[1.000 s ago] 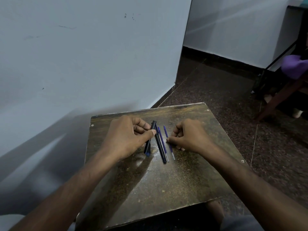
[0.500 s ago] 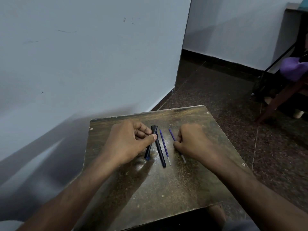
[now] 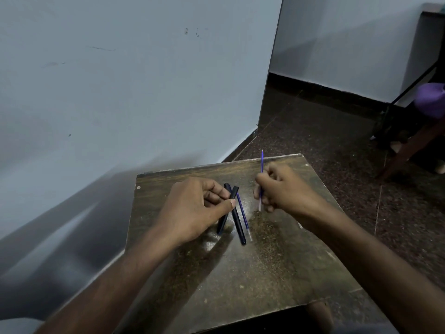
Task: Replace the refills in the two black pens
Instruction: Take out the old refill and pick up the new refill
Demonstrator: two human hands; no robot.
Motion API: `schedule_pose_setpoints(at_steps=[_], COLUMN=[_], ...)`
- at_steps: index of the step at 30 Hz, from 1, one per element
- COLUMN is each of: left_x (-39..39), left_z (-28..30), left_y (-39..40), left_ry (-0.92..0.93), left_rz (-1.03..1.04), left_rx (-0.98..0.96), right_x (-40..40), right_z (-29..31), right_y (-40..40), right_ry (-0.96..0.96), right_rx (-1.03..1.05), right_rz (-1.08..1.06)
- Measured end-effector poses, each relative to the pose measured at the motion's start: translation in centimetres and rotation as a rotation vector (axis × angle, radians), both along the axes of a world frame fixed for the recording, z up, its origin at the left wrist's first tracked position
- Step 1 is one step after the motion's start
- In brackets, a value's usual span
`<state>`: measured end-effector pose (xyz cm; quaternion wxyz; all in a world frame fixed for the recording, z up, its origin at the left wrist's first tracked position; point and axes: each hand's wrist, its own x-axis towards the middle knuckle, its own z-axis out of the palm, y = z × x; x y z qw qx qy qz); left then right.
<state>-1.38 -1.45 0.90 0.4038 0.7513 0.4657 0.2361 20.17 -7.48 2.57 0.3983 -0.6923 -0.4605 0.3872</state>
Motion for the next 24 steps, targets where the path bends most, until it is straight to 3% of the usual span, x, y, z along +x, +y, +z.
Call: schedule_pose_setpoints(at_steps=[3, 7, 24], left_x=[0.07, 0.12, 0.06], left_z=[-0.12, -0.07, 0.33], left_y=[0.01, -0.14, 0.16], left_ry=[0.000, -0.005, -0.007], left_rz=[-0.035, -0.058, -0.058], left_rx=[0.008, 0.007, 0.008], right_x=[-0.11, -0.22, -0.32], right_z=[0.37, 0.66, 0.85], right_y=[0.23, 0.10, -0.21], right_ry=[0.259, 0.402, 0.093], right_rx=[0.113, 0.257, 0.342], right_rz=[-0.062, -0.145, -0.099])
